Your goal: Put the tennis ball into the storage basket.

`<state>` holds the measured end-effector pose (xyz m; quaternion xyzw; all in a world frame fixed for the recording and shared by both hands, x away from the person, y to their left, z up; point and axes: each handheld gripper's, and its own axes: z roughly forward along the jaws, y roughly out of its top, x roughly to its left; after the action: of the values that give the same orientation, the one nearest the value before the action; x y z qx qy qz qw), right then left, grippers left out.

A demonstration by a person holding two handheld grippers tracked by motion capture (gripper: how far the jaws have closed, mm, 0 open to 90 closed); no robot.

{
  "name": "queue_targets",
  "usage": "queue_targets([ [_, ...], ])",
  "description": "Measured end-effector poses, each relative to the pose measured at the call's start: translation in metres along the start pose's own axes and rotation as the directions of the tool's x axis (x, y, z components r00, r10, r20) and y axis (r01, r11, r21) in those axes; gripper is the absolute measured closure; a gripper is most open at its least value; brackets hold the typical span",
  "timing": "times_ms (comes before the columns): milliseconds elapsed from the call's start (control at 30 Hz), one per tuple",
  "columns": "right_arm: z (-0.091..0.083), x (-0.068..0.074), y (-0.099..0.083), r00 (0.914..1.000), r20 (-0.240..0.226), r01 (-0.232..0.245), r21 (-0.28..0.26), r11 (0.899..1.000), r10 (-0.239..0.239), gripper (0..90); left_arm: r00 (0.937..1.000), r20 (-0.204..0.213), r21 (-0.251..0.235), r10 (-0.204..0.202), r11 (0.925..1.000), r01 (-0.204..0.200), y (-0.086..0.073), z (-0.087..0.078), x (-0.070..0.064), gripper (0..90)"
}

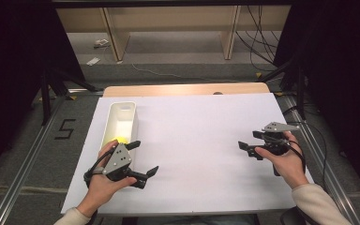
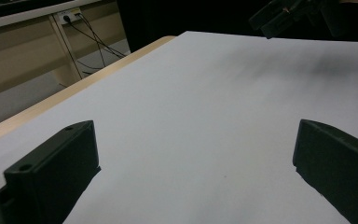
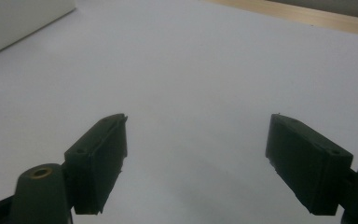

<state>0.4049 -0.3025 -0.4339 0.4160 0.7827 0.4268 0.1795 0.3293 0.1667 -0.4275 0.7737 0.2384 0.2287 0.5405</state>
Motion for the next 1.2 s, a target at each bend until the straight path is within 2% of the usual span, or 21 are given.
queue_targets([
  [233,-0.012,-0.003,-0.013,0.9998,0.014,-0.015,0.004,1.0,0.015,21.1,1.0,0.001,0.002,0.0,1.0,0.0,0.0,0.0,0.0,0.0],
  [267,-0.014,-0.004,-0.015,0.9997,0.016,-0.016,0.003,1.0,0.016,21.1,0.9998,0.005,0.008,-0.017,0.9998,0.017,0.0,0.0,-0.001,0.0],
  [300,-0.015,-0.005,-0.016,0.9997,0.018,-0.018,0.002,1.0,0.018,21.0,1.0,0.0,0.003,0.0,1.0,0.0,0.0,0.001,0.0,0.0],
  [500,-0.019,-0.005,-0.023,0.9993,0.024,-0.028,0.01,1.0,0.028,21.1,1.0,0.0,0.005,0.0,1.0,0.0,0.0,0.001,0.0,0.0],
  [1200,-0.033,-0.005,-0.032,0.9985,0.036,-0.042,0.0,0.999,0.042,20.8,1.0,-0.003,0.002,-0.003,1.0,0.003,0.0,0.0,0.0,0.0],
])
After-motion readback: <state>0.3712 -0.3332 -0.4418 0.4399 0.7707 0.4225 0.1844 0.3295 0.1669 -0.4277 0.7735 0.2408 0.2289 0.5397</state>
